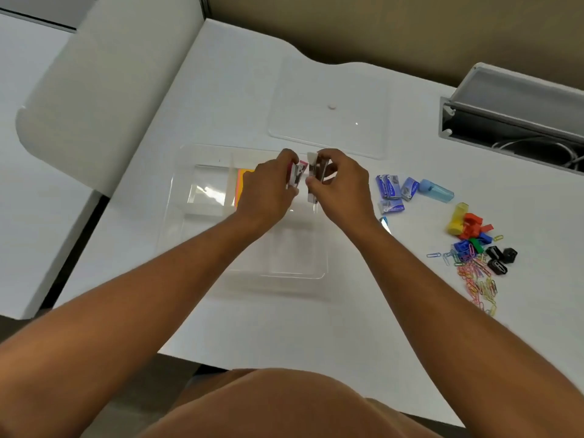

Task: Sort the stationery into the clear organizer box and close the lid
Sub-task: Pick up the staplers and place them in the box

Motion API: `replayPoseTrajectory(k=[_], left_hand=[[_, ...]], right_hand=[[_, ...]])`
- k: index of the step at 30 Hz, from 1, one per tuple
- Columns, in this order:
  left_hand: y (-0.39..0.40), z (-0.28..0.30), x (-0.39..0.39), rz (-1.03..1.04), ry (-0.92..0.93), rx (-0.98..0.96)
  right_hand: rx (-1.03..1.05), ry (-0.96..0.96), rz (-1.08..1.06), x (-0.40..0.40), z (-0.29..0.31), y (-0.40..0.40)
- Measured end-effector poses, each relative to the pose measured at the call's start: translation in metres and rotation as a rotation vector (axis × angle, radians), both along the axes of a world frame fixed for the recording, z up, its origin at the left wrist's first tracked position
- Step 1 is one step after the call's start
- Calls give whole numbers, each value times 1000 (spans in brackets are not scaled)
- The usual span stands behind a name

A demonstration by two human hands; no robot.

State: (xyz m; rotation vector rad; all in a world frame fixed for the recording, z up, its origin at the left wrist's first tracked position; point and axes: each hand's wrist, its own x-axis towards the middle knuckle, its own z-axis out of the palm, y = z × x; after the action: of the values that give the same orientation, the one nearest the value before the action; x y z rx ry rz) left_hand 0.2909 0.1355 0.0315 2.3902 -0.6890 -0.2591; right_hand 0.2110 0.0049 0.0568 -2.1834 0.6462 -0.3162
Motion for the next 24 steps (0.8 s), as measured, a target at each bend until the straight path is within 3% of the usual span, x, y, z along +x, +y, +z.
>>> replayPoseTrajectory(k=[5, 19, 22, 24], left_hand=[[-4, -20, 5, -28, -225, 214], [13, -33, 16, -146, -412, 415], [15, -26, 13, -170, -402, 391], [13, -18, 3, -167, -363, 323]], right_hand=[[-169, 137, 40, 14, -16, 0], [-668, 505, 220, 34, -27, 16], [-653, 479, 228, 32, -27, 15], [-512, 367, 187, 26, -22, 12]])
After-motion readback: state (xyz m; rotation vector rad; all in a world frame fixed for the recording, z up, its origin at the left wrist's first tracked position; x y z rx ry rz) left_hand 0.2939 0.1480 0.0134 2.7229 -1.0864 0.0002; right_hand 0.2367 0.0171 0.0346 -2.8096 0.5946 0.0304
